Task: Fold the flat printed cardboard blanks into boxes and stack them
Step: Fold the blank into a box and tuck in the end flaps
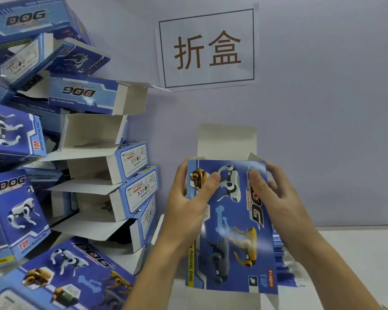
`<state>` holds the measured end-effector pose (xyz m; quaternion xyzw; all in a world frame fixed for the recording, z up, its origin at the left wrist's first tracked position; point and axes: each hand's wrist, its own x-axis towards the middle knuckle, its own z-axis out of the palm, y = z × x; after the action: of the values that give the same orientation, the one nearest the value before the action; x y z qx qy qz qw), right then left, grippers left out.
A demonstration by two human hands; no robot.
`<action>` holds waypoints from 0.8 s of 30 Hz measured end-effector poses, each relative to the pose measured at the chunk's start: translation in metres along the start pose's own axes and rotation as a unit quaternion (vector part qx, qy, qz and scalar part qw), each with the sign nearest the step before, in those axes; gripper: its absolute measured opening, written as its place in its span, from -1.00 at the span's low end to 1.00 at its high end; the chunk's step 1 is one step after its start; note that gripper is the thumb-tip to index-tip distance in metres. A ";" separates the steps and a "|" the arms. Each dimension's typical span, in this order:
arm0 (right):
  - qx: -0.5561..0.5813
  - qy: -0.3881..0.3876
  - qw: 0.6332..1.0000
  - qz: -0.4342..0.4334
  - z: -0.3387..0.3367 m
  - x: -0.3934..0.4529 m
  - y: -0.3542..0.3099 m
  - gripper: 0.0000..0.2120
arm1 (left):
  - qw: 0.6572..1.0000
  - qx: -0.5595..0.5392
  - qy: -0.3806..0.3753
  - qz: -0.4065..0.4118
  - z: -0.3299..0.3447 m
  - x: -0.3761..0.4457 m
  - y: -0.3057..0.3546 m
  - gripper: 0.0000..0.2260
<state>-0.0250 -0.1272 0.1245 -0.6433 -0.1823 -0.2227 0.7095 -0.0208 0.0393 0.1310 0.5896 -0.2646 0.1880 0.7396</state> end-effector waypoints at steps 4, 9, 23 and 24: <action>-0.054 -0.018 0.997 0.046 -0.012 0.005 0.011 -0.58 | 0.998 0.057 -0.007 -0.008 0.006 -0.004 -0.009 -0.69; -0.006 -0.015 0.999 0.031 -0.006 0.008 0.023 -0.76 | 0.997 0.055 0.016 -0.051 0.003 -0.002 -0.012 -0.59; -0.020 -0.014 0.999 0.036 0.009 0.003 0.014 -0.67 | 0.980 0.078 0.164 -0.077 -0.001 0.000 -0.006 -0.86; -0.040 0.005 0.999 0.034 0.011 0.004 0.015 -0.72 | 0.982 0.081 0.154 -0.074 0.000 -0.001 -0.006 -0.87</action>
<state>-0.0137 -0.1157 0.1155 -0.6761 -0.1478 -0.2093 0.6909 -0.0178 0.0378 0.1259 0.6293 -0.0874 0.2418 0.7334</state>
